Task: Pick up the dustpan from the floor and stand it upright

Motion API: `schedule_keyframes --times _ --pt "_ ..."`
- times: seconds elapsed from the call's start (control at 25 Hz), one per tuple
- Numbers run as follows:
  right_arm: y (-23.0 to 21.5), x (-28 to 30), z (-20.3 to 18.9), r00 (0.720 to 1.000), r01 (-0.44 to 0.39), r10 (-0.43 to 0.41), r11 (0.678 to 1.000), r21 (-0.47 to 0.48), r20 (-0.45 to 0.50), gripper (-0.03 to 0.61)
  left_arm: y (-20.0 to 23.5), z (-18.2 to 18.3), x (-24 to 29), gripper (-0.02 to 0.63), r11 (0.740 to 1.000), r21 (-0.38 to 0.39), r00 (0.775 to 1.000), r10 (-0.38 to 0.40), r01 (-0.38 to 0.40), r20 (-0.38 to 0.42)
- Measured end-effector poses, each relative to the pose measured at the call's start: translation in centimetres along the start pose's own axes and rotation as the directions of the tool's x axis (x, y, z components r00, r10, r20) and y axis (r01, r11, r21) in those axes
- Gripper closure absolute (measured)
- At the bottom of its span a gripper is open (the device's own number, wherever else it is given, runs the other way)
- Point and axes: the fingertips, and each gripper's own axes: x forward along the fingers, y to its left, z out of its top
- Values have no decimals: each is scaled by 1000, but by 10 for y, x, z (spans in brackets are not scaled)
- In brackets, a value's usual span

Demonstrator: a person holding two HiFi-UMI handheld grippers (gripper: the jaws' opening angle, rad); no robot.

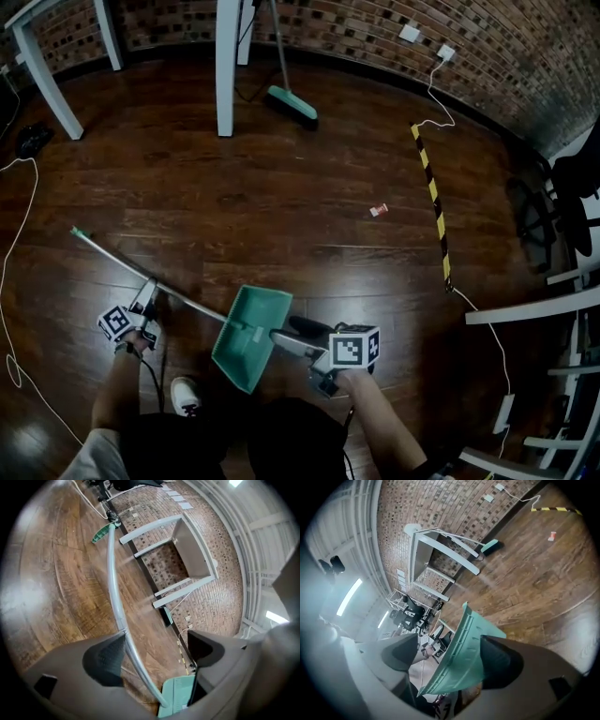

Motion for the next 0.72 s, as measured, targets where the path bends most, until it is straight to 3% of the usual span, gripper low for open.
schedule_keyframes --times 0.12,0.28,0.52,0.68,0.72 --pt "6 9 -3 1000 -23 23 1000 4 -19 155 -6 3 -4 192 997 -65 1000 -28 29 13" --pt "8 21 -4 999 -33 33 999 -4 -33 155 13 17 -17 192 996 -91 999 19 -15 47" --pt "3 27 -11 998 -37 36 999 -5 -52 155 29 -1 -5 193 993 -79 995 81 -86 -63" --pt "6 25 -9 997 -58 59 998 12 -42 168 28 -11 12 195 994 -78 991 68 -78 -116" --pt "7 26 -10 997 -69 69 998 16 -43 185 29 -11 14 224 993 -85 991 72 -81 -113"
